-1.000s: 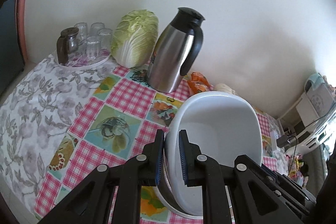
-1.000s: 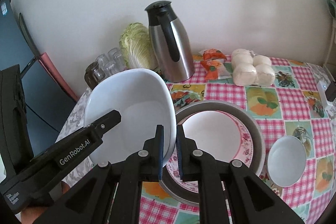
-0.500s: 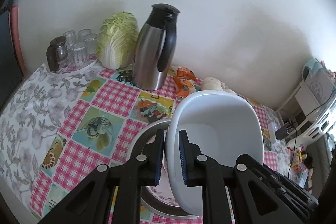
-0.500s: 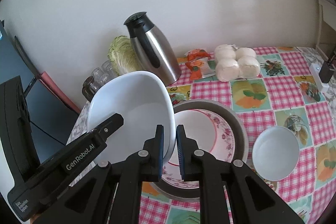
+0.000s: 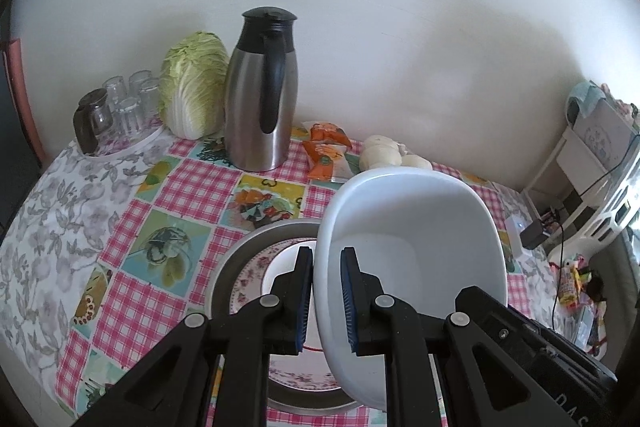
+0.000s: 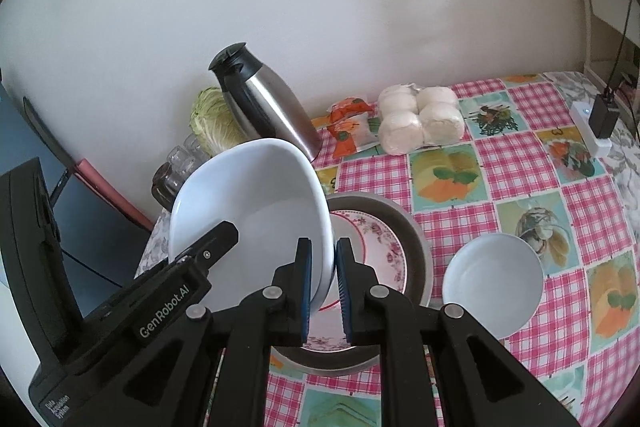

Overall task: Organize plates and bowls
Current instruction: 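Lift the white square bowl with both grippers and carry it over the tray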

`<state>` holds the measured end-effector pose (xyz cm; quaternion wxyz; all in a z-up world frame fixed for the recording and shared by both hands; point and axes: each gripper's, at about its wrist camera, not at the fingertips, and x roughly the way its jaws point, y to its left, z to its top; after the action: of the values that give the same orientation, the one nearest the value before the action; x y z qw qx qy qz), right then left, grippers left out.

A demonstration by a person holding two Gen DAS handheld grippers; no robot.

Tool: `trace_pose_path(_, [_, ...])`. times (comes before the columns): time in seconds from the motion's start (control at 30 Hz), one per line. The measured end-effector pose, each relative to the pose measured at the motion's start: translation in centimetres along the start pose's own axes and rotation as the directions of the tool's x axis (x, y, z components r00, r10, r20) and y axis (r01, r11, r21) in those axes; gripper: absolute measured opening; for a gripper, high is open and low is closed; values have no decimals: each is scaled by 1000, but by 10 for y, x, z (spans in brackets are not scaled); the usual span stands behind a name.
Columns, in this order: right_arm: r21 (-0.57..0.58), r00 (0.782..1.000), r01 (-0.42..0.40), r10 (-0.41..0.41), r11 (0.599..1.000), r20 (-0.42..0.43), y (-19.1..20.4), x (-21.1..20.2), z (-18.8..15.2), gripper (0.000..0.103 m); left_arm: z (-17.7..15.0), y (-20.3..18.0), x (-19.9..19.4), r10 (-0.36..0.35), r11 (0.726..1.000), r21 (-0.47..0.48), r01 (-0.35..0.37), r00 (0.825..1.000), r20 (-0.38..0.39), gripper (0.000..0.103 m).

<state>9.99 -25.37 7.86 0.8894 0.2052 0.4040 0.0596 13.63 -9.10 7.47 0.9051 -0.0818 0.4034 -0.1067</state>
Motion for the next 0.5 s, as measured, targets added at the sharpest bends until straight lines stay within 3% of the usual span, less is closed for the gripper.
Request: trace_pose_path(0.5, [62,999,38,-37,997,-16,-29,1,2,14,-5,-21,17,-24,999,35,26,999,-39,17])
